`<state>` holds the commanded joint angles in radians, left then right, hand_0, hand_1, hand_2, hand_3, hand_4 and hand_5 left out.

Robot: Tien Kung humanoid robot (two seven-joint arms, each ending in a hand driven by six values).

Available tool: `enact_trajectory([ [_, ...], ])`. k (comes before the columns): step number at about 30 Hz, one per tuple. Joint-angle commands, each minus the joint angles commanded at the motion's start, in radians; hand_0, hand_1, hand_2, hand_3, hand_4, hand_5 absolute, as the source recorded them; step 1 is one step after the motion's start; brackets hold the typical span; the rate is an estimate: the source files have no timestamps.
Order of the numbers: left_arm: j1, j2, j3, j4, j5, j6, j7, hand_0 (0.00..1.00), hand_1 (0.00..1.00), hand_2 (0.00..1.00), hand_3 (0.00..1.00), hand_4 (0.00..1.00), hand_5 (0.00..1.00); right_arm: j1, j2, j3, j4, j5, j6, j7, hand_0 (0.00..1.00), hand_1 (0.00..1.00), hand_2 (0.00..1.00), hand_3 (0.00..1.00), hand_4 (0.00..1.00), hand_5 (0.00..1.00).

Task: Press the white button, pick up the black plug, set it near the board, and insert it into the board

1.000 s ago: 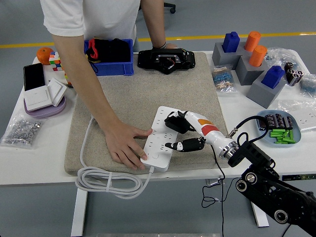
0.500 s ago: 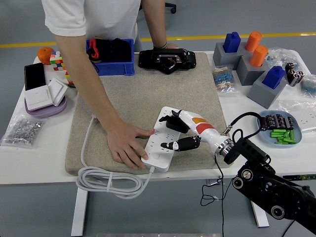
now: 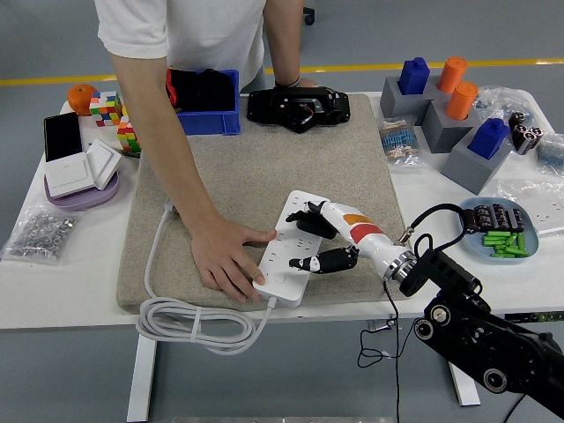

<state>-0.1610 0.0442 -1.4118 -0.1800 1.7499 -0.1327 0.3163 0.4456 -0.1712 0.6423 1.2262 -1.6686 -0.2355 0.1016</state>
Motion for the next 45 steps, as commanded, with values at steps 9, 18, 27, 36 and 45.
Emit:
enact_trajectory([
  [9, 0.002, 0.002, -0.001, 0.0, 0.005, -0.002, 0.001, 0.687, 0.634, 0.611, 0.634, 0.532, 0.178, 0.012, -0.011, 0.081, 0.076, -0.009, 0.002, 0.002, 0.729, 0.738, 0.689, 0.66, 0.958, 0.222],
  [18, 0.002, 0.001, 0.001, 0.0, 0.001, -0.001, 0.0, 0.688, 0.634, 0.611, 0.635, 0.531, 0.177, -0.014, -0.027, 0.178, 0.132, -0.012, 0.005, 0.006, 0.724, 0.732, 0.686, 0.659, 0.957, 0.221],
  [27, -0.005, 0.003, 0.017, 0.0, -0.013, -0.002, -0.002, 0.688, 0.634, 0.611, 0.635, 0.531, 0.178, -0.166, -0.062, 0.386, 0.126, -0.035, 0.011, -0.009, 0.734, 0.732, 0.685, 0.666, 0.958, 0.222],
  [36, -0.019, 0.006, 0.027, 0.0, -0.019, -0.001, -0.008, 0.69, 0.634, 0.611, 0.635, 0.532, 0.171, -0.314, -0.065, 0.636, 0.157, -0.085, 0.025, -0.011, 0.753, 0.735, 0.686, 0.667, 0.958, 0.225],
  [45, -0.05, 0.018, 0.05, 0.0, -0.009, -0.004, -0.014, 0.69, 0.635, 0.611, 0.635, 0.534, 0.172, -0.393, -0.016, 0.868, 0.19, -0.132, 0.035, -0.016, 0.752, 0.734, 0.684, 0.667, 0.957, 0.225],
])
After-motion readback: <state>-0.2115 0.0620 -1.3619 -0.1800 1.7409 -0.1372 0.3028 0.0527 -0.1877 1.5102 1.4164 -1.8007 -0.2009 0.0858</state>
